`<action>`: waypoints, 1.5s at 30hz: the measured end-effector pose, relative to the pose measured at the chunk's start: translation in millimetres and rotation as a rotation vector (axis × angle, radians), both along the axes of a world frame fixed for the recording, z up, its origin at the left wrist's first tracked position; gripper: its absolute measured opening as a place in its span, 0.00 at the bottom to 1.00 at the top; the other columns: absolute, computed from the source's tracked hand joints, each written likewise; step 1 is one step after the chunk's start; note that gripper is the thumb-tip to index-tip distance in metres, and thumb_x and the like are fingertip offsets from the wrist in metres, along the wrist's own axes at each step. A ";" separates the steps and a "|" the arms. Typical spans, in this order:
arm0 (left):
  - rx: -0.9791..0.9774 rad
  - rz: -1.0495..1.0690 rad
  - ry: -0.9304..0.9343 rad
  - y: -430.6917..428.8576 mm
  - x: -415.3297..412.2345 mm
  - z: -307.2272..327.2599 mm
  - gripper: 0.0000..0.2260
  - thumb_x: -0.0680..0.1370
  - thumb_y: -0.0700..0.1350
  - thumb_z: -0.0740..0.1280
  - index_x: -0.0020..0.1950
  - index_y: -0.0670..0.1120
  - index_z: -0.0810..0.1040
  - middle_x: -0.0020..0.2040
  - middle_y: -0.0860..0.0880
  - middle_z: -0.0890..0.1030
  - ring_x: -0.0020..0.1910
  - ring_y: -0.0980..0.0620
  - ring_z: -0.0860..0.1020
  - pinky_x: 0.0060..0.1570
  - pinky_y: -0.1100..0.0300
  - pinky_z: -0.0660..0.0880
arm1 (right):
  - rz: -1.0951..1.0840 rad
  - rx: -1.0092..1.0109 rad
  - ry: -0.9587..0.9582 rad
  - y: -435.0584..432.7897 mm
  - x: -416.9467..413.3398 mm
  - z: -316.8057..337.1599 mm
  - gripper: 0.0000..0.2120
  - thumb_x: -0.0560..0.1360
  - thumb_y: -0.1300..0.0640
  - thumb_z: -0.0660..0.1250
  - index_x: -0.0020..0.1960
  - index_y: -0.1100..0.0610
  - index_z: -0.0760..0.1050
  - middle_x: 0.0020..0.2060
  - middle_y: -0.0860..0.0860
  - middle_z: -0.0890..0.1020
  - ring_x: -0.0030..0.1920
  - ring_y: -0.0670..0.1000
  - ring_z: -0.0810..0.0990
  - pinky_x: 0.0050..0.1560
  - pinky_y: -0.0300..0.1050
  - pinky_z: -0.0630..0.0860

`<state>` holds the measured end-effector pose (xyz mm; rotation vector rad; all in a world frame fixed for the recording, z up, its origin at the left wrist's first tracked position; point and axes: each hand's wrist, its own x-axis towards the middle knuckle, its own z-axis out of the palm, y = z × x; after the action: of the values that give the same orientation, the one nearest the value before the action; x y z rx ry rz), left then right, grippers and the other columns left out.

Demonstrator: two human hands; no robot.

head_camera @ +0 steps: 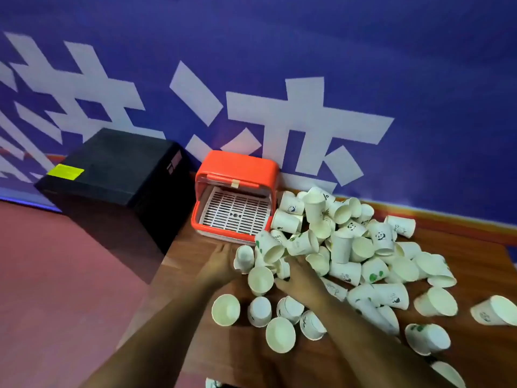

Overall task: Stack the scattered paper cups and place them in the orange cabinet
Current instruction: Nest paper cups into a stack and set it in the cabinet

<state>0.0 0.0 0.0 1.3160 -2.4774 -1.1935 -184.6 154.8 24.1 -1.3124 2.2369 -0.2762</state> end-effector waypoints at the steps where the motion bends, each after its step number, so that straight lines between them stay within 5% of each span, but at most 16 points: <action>1: -0.010 -0.038 0.029 -8.0 -4.7 -7.0 0.34 0.70 0.47 0.77 0.73 0.45 0.69 0.72 0.45 0.72 0.72 0.45 0.68 0.70 0.54 0.66 | 0.006 0.030 -0.013 -9.1 2.2 -5.9 0.33 0.73 0.41 0.67 0.73 0.55 0.64 0.68 0.54 0.70 0.69 0.55 0.69 0.65 0.50 0.70; 6: -0.011 -0.262 -0.043 -41.2 -21.6 -34.5 0.40 0.68 0.47 0.78 0.78 0.50 0.65 0.77 0.45 0.66 0.75 0.41 0.66 0.72 0.46 0.68 | -0.074 0.106 -0.094 -38.6 18.7 -30.9 0.37 0.70 0.38 0.70 0.73 0.52 0.64 0.68 0.52 0.69 0.68 0.54 0.69 0.66 0.50 0.70; 11: -0.038 -0.422 -0.148 -60.7 -25.9 -58.4 0.37 0.68 0.62 0.65 0.77 0.52 0.68 0.78 0.48 0.66 0.76 0.43 0.65 0.71 0.43 0.67 | -0.122 0.115 -0.100 -52.9 33.5 -47.3 0.41 0.67 0.35 0.71 0.74 0.52 0.63 0.70 0.52 0.68 0.70 0.55 0.68 0.65 0.49 0.70; 15: -0.086 -0.507 -0.188 -67.2 -32.0 -57.5 0.32 0.75 0.47 0.72 0.77 0.49 0.66 0.78 0.49 0.65 0.76 0.45 0.64 0.73 0.49 0.65 | -0.125 0.116 -0.001 -58.5 41.5 -59.8 0.38 0.65 0.37 0.72 0.69 0.53 0.68 0.67 0.52 0.70 0.66 0.56 0.71 0.61 0.49 0.72; 18: -0.137 -0.528 -0.196 -73.2 -31.0 -58.0 0.31 0.75 0.46 0.72 0.77 0.47 0.65 0.78 0.48 0.66 0.75 0.45 0.66 0.71 0.50 0.67 | -0.146 0.125 0.029 -58.9 42.9 -65.9 0.32 0.67 0.43 0.72 0.65 0.57 0.70 0.63 0.55 0.72 0.63 0.57 0.73 0.59 0.49 0.74; 25: -0.033 -0.265 0.076 -87.0 11.6 -47.8 0.30 0.70 0.47 0.76 0.71 0.50 0.72 0.65 0.49 0.74 0.62 0.45 0.75 0.61 0.49 0.76 | -0.201 -0.020 0.101 -52.9 37.9 -66.5 0.10 0.77 0.66 0.60 0.54 0.60 0.77 0.52 0.54 0.80 0.55 0.54 0.79 0.51 0.42 0.73; 28: -0.003 -0.133 0.228 -87.5 30.7 -36.4 0.27 0.74 0.43 0.76 0.72 0.51 0.75 0.67 0.52 0.72 0.66 0.54 0.72 0.60 0.59 0.75 | -0.219 -0.031 0.071 -50.5 34.8 -61.6 0.09 0.77 0.62 0.62 0.55 0.61 0.77 0.51 0.55 0.80 0.55 0.56 0.78 0.50 0.46 0.73; 32: 0.213 0.114 0.338 -82.3 44.6 -24.9 0.19 0.76 0.42 0.75 0.65 0.52 0.77 0.63 0.51 0.77 0.61 0.53 0.78 0.55 0.63 0.77 | -0.181 0.077 0.065 -46.7 32.8 -64.3 0.17 0.77 0.55 0.65 0.65 0.59 0.74 0.56 0.55 0.80 0.60 0.55 0.77 0.58 0.47 0.75; 36: 0.585 0.338 0.474 -69.4 54.7 -23.0 0.20 0.69 0.52 0.77 0.55 0.48 0.73 0.61 0.42 0.80 0.61 0.43 0.80 0.60 0.42 0.79 | -0.239 0.013 0.107 -49.1 32.5 -64.1 0.08 0.77 0.61 0.61 0.52 0.58 0.78 0.47 0.53 0.83 0.52 0.55 0.80 0.48 0.47 0.75; 39: 0.766 0.485 0.558 -61.4 55.3 -22.4 0.14 0.76 0.42 0.74 0.54 0.45 0.70 0.63 0.35 0.76 0.57 0.41 0.81 0.59 0.44 0.78 | -0.287 -0.065 0.071 -53.6 33.1 -49.1 0.06 0.76 0.60 0.63 0.47 0.58 0.79 0.44 0.52 0.82 0.47 0.54 0.80 0.45 0.47 0.75; 41: 0.834 0.520 0.574 -59.9 55.8 -20.8 0.12 0.78 0.37 0.70 0.57 0.44 0.70 0.63 0.35 0.75 0.56 0.41 0.81 0.54 0.49 0.80 | -0.299 -0.129 0.011 -55.6 31.2 -30.9 0.05 0.74 0.60 0.65 0.45 0.58 0.79 0.41 0.51 0.83 0.44 0.53 0.80 0.44 0.46 0.76; 45: 1.014 0.355 0.641 -63.1 63.5 -15.8 0.29 0.75 0.34 0.72 0.74 0.47 0.68 0.68 0.40 0.75 0.65 0.42 0.78 0.56 0.55 0.80 | -0.433 -0.261 -0.208 -61.8 20.2 14.9 0.05 0.75 0.61 0.66 0.47 0.57 0.81 0.38 0.46 0.81 0.42 0.47 0.80 0.42 0.40 0.75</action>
<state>63.5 -63.1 -15.8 1.1230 -1.1171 -2.3781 -164.4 93.0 39.0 -0.8529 2.3361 -0.8451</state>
